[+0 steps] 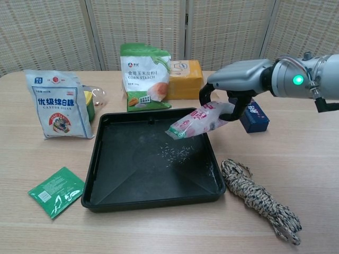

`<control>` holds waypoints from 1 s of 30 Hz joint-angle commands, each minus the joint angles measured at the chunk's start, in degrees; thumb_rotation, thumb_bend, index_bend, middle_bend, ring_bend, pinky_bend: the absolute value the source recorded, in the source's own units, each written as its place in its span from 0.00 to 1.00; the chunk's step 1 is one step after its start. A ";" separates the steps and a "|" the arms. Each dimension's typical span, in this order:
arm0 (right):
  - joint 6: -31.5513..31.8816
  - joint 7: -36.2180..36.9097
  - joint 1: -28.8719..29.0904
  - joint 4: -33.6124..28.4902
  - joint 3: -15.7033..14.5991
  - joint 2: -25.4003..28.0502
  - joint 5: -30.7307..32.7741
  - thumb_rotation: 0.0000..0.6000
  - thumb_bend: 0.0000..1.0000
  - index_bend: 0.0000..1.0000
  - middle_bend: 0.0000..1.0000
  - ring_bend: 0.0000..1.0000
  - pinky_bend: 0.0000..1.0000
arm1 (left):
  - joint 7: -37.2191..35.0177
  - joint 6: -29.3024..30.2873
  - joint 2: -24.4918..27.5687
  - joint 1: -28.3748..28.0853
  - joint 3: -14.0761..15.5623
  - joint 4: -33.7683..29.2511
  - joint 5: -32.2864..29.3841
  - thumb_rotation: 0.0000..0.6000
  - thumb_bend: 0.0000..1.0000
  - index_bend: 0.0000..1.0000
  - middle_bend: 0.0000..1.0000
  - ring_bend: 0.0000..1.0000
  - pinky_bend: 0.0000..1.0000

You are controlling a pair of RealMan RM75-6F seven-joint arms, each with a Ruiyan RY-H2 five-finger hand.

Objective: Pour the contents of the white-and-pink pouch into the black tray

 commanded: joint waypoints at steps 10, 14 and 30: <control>11.12 35.04 -13.24 14.49 1.78 -7.95 -16.81 1.00 0.92 0.77 0.66 1.00 1.00 | 0.98 -0.30 -0.32 -0.35 0.02 -0.57 0.24 1.00 0.40 0.04 0.13 0.09 0.00; 15.21 47.94 -16.16 20.70 1.98 -11.83 -20.15 1.00 0.92 0.77 0.66 1.00 1.00 | 1.51 -0.21 -0.38 -0.41 0.02 -1.05 0.36 1.00 0.40 0.04 0.13 0.09 0.00; 15.38 87.63 -20.75 42.37 -0.04 -22.28 -25.70 1.00 0.92 0.77 0.64 1.00 0.99 | 3.99 0.03 0.04 -0.63 0.08 -3.29 0.78 1.00 0.40 0.04 0.13 0.09 0.00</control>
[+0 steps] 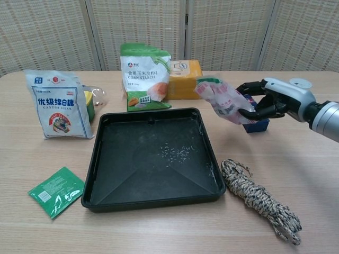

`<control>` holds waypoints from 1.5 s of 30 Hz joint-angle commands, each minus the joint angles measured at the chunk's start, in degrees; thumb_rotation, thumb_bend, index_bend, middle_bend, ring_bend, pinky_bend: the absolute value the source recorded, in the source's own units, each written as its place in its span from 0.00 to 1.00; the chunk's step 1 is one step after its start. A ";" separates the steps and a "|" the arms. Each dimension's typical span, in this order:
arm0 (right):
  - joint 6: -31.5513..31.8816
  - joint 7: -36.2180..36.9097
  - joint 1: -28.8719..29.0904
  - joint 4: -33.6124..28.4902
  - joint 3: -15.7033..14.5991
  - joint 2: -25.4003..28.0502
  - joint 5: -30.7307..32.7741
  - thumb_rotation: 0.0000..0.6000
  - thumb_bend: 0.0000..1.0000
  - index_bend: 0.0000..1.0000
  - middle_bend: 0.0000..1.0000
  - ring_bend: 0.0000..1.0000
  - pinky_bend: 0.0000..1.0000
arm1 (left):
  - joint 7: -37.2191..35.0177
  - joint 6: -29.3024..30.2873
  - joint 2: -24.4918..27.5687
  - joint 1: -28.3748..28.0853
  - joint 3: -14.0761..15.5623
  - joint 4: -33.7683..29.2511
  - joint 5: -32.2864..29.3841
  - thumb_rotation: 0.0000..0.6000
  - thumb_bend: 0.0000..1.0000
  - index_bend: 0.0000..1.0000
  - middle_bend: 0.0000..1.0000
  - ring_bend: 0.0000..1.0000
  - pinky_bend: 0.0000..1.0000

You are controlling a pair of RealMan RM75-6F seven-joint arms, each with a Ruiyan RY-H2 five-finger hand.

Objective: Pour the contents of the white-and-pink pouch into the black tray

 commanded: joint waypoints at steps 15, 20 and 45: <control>-3.30 32.83 -0.70 15.16 -2.36 -7.31 -5.13 1.00 0.80 0.77 0.62 1.00 0.97 | 0.71 0.13 0.45 -0.07 0.01 -0.93 0.09 1.00 0.40 0.04 0.13 0.09 0.00; -4.56 32.90 -0.58 17.57 -2.66 -8.56 -5.38 1.00 0.78 0.77 0.62 1.00 0.97 | 0.65 0.02 0.38 -0.14 0.03 -0.88 0.09 1.00 0.40 0.04 0.13 0.09 0.00; -4.93 29.24 0.28 20.54 -5.49 -10.31 -8.77 1.00 0.68 0.24 0.29 0.89 0.88 | 0.66 0.09 0.47 -0.07 0.21 -0.95 0.09 1.00 0.40 0.04 0.13 0.09 0.00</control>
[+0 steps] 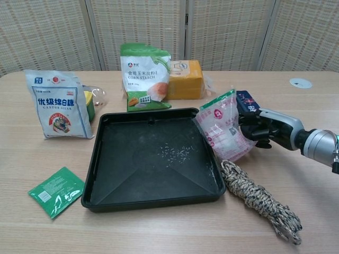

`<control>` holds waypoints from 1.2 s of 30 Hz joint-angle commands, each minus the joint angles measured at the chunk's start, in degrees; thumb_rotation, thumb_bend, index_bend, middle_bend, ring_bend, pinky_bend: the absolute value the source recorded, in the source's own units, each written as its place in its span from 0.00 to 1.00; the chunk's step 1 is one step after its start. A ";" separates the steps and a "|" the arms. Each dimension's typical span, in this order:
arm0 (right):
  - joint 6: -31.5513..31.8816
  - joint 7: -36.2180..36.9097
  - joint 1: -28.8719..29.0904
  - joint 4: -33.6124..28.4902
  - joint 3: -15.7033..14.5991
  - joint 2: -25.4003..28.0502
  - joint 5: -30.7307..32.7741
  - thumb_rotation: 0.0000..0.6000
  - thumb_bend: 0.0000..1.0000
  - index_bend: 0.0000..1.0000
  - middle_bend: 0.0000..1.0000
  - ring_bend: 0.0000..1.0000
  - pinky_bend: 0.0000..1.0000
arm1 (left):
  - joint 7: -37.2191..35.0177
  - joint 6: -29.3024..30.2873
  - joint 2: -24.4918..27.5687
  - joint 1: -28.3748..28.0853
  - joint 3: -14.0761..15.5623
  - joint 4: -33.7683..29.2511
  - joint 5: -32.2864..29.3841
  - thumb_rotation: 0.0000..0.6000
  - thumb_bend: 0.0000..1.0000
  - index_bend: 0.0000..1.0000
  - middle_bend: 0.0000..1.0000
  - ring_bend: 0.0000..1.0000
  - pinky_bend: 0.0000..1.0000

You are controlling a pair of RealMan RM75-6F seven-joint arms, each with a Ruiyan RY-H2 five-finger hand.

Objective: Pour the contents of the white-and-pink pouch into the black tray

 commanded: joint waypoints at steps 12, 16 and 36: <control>-0.32 -6.38 2.05 -0.86 -0.80 1.36 -1.38 1.00 0.68 0.18 0.20 0.85 0.86 | -0.43 -0.21 -0.11 -0.04 0.06 0.49 -0.09 1.00 0.40 0.04 0.13 0.09 0.00; -0.45 -8.05 2.37 -1.53 -0.63 1.66 -1.23 1.00 0.68 0.18 0.20 0.84 0.86 | -0.55 0.05 0.02 0.12 0.04 0.44 -0.13 1.00 0.40 0.04 0.13 0.09 0.00; 2.97 -9.77 5.67 -11.92 -1.75 10.57 -3.91 1.00 0.68 0.24 0.21 0.83 0.86 | 0.08 -0.10 0.10 -0.07 0.13 -0.05 0.22 1.00 0.40 0.04 0.13 0.09 0.00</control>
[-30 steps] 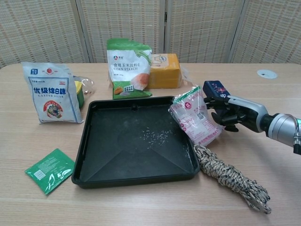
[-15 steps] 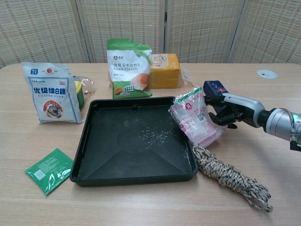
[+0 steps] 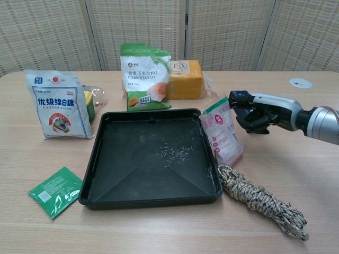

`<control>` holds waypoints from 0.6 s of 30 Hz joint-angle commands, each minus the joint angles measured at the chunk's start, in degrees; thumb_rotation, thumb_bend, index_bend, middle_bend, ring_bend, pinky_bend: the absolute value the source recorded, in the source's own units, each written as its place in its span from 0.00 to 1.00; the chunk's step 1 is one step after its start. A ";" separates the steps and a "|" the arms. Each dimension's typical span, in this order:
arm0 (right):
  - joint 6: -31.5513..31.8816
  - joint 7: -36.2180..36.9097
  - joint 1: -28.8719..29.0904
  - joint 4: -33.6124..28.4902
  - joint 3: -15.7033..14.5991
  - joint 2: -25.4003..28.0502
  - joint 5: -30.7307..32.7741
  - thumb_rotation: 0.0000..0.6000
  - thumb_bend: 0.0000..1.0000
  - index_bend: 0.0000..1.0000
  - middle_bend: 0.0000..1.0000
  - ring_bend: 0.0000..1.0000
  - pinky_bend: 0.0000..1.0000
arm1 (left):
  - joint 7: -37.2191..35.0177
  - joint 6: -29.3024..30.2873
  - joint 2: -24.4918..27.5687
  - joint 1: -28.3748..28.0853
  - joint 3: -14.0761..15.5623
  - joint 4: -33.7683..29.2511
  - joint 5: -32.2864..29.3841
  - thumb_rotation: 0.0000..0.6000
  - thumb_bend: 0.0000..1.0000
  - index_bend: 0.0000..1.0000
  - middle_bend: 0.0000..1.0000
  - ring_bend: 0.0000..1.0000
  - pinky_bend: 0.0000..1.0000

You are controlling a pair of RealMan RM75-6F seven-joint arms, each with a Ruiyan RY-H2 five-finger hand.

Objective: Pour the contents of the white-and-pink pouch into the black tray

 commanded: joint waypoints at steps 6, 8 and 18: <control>0.26 -4.30 2.37 -6.31 1.02 2.91 -0.09 1.00 0.68 0.24 0.23 0.84 0.86 | 0.17 0.13 0.26 -0.01 -0.09 -0.32 0.02 1.00 0.40 0.04 0.13 0.09 0.00; 0.31 -5.63 2.82 -7.99 1.24 3.53 -0.10 1.00 0.68 0.24 0.23 0.84 0.86 | 0.17 0.10 0.28 -0.01 -0.06 -0.36 0.01 1.00 0.40 0.04 0.13 0.09 0.00; -3.45 -12.91 2.08 -11.02 2.21 5.47 3.46 1.00 0.68 0.21 0.18 0.84 0.86 | -0.24 0.10 0.31 0.00 -0.06 -0.19 0.04 1.00 0.40 0.04 0.13 0.09 0.00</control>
